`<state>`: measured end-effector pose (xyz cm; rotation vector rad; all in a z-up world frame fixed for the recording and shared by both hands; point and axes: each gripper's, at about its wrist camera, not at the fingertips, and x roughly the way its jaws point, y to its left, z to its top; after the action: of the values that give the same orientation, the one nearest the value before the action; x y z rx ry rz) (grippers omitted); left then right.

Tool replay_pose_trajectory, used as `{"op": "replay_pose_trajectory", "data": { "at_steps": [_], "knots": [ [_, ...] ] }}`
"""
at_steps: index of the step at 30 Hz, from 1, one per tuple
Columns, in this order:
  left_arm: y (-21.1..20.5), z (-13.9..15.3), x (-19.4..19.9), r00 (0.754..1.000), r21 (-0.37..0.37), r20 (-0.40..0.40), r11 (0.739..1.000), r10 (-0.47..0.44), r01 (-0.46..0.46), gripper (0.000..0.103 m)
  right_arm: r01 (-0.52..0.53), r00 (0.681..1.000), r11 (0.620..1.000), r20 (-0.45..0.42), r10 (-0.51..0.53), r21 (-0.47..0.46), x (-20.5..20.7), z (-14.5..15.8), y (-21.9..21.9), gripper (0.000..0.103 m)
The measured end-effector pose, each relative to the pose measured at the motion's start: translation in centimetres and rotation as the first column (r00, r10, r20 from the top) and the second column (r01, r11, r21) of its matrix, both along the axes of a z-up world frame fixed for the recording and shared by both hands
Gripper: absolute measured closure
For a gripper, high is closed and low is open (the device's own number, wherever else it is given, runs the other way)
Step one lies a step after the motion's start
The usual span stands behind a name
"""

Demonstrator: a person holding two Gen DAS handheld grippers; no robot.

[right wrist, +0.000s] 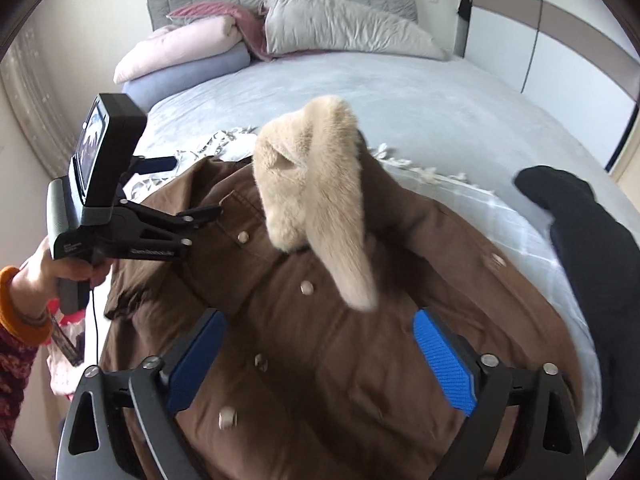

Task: Fold large clothes
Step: 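Grasp the fur collar with the right gripper and lift it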

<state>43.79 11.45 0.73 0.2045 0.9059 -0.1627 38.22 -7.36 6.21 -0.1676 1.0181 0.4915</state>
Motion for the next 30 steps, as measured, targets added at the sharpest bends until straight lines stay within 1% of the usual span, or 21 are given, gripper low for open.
{"op": "replay_pose_trajectory", "data": {
  "at_steps": [3, 4, 5, 6, 7, 8, 9, 10, 12, 13, 15, 18, 20, 21, 22, 23, 24, 26, 28, 29, 30],
  "knots": [
    [0.8, -1.5, 3.6, 1.0, -0.101, -0.026, 0.995, 0.007, -0.01, 0.007, 0.029, 0.999, 0.999, -0.039, -0.028, 0.016, 4.6, -2.5, 1.2, 0.029],
    [0.8, -2.0, 4.5, 1.0, -0.128, -0.03, 0.992, 0.005, -0.008, 0.009, 0.046, 0.998, 0.998, -0.053, -0.044, 0.036, 6.1, -3.5, 1.3, 0.039],
    [0.9, -2.5, 5.4, 0.999, -0.151, -0.035, 0.989, -0.001, -0.004, 0.014, 0.048, 0.997, 0.996, -0.07, -0.043, 0.072, 7.3, -4.2, 1.1, 0.067],
    [0.8, -2.8, 6.1, 0.999, -0.169, -0.042, 0.986, -0.008, 0.001, 0.018, 0.049, 0.995, 0.993, -0.09, -0.04, 0.106, 8.3, -4.5, 1.2, 0.085],
    [0.7, -2.9, 6.6, 0.999, -0.188, -0.048, 0.982, -0.019, 0.009, 0.027, 0.057, 0.992, 0.982, -0.121, -0.035, 0.178, 9.2, -4.6, 0.4, 0.092],
    [0.7, -2.9, 7.0, 0.999, -0.205, -0.042, 0.979, -0.031, 0.022, 0.03, 0.078, 0.992, 0.958, -0.114, -0.048, 0.276, 10.1, -4.0, -1.2, 0.092],
    [0.6, -2.6, 7.3, 0.999, -0.215, -0.021, 0.976, -0.04, 0.035, 0.03, 0.093, 0.994, 0.95, -0.08, -0.072, 0.3, 10.7, -3.3, -2.3, 0.093],
    [0.6, -2.2, 7.5, 0.999, -0.218, 0.01, 0.975, -0.042, 0.044, 0.03, 0.139, 0.99, 0.94, -0.015, -0.141, 0.313, 11.9, -1.9, -4.7, 0.093],
    [0.7, -1.5, 8.1, 0.997, -0.218, 0.067, 0.975, -0.036, 0.05, 0.03, 0.282, 0.956, 0.886, -0.031, -0.291, 0.369, 14.9, -1.0, -9.9, 0.093],
    [0.8, -1.3, 8.5, 0.996, -0.222, 0.08, 0.974, -0.036, 0.053, 0.027, 0.345, 0.935, 0.869, -0.051, -0.351, 0.356, 16.2, -1.1, -11.9, 0.093],
    [1.1, -1.1, 9.5, 0.995, -0.245, 0.09, 0.968, -0.039, 0.06, 0.016, 0.429, 0.901, 0.866, -0.057, -0.429, 0.259, 18.0, -2.3, -14.3, 0.092],
    [1.2, -1.5, 10.6, 0.996, -0.226, 0.063, 0.972, -0.056, 0.069, 0.016, 0.438, 0.898, 0.885, -0.029, -0.439, 0.159, 18.8, -4.0, -15.7, 0.083],
    [1.1, -1.7, 10.8, 0.994, -0.185, 0.053, 0.977, -0.096, 0.104, 0.016, 0.488, 0.872, 0.868, -0.007, -0.49, 0.093, 18.8, -4.7, -17.1, 0.072],
    [1.0, -1.8, 10.7, 0.992, -0.173, 0.045, 0.977, -0.122, 0.128, 0.016, 0.492, 0.87, 0.865, -0.022, -0.493, 0.094, 18.8, -4.8, -18.1, 0.067],
    [0.9, -2.0, 10.4, 0.989, -0.173, 0.03, 0.974, -0.146, 0.149, 0.016, 0.487, 0.873, 0.862, -0.058, -0.484, 0.144, 18.7, -5.0, -19.5, 0.06],
    [1.0, -2.2, 10.5, 0.986, -0.191, 0.021, 0.968, -0.163, 0.164, 0.016, 0.48, 0.877, 0.852, -0.074, -0.475, 0.209, 18.4, -5.0, -20.2, 0.059],
    [0.9, -2.2, 10.7, 0.983, -0.229, 0.012, 0.956, -0.185, 0.182, 0.016, 0.461, 0.886, 0.843, -0.084, -0.457, 0.277, 18.1, -4.8, -20.8, 0.058],
    [0.7, -2.4, 11.5, 0.981, -0.309, -0.008, 0.934, -0.192, 0.18, 0.016, 0.417, 0.906, 0.822, -0.102, -0.412, 0.388, 17.6, -3.9, -20.3, 0.047],
    [-0.3, -3.3, 12.9, 0.978, -0.403, -0.073, 0.903, -0.196, 0.151, 0.016, 0.374, 0.926, 0.825, -0.118, -0.359, 0.424, 18.2, -4.1, -17.8, 0.038],
    [-0.9, -3.8, 13.5, 0.976, -0.423, -0.1, 0.896, -0.194, 0.135, 0.019, 0.348, 0.937, 0.845, -0.123, -0.327, 0.405, 18.5, -4.6, -16.5, 0.038],
    [-1.6, -4.6, 14.2, 0.975, -0.426, -0.132, 0.898, -0.18, 0.108, 0.041, 0.32, 0.947, 0.88, -0.118, -0.297, 0.35, 18.8, -5.1, -15.2, 0.038]
  ]
}}
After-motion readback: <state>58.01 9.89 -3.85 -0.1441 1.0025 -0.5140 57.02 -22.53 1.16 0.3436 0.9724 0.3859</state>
